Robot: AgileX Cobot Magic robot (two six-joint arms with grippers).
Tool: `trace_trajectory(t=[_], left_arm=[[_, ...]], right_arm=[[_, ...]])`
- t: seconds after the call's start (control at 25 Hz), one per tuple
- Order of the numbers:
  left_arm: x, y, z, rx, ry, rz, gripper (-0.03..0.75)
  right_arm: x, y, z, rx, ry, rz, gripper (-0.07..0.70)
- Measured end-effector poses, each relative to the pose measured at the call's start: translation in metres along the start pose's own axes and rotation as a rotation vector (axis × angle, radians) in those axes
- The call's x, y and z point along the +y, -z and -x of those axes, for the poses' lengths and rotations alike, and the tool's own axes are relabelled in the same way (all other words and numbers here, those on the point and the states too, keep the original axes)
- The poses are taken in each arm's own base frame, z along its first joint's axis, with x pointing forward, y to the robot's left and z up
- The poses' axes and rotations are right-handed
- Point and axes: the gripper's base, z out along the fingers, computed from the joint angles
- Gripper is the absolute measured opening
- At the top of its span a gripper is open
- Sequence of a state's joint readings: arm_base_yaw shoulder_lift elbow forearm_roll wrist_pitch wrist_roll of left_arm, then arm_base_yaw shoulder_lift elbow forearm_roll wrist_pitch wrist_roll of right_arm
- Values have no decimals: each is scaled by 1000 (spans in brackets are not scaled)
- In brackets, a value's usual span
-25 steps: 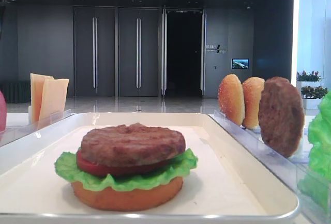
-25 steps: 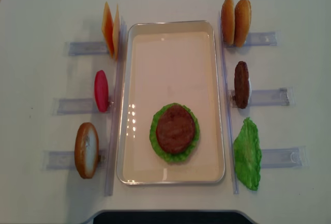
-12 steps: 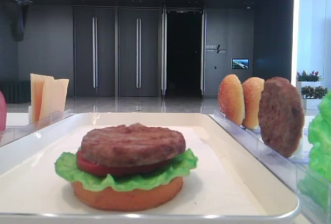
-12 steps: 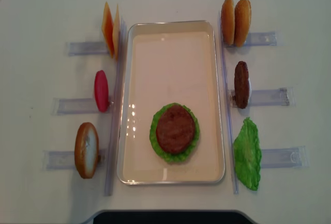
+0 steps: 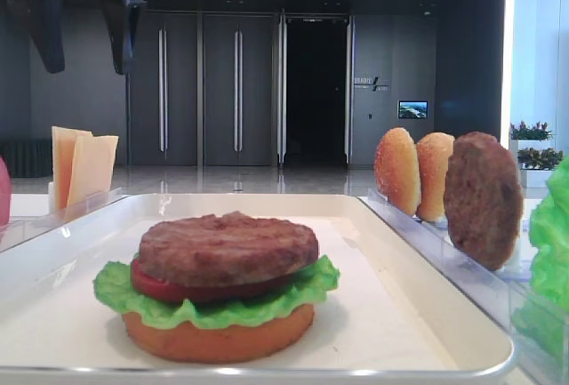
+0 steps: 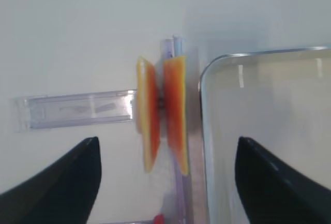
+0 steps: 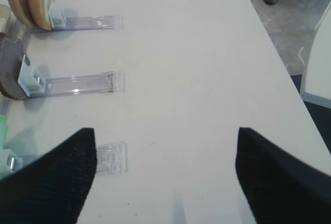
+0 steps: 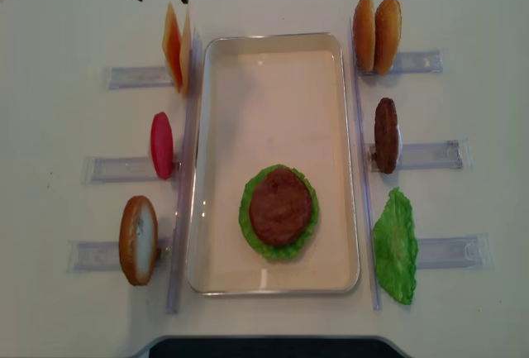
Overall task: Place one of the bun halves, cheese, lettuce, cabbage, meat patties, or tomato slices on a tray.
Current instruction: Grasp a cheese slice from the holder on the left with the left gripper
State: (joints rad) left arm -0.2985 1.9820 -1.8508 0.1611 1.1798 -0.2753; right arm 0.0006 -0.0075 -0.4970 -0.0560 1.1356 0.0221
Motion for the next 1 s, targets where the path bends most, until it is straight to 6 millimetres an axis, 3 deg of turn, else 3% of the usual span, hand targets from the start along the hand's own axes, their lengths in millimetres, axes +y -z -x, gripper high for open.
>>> trace_trajectory(t=[1.0], left_arm=[[-5, 0, -1, 4, 58, -31, 610]], right_arm=[[0, 0, 0, 0, 0, 0, 556]])
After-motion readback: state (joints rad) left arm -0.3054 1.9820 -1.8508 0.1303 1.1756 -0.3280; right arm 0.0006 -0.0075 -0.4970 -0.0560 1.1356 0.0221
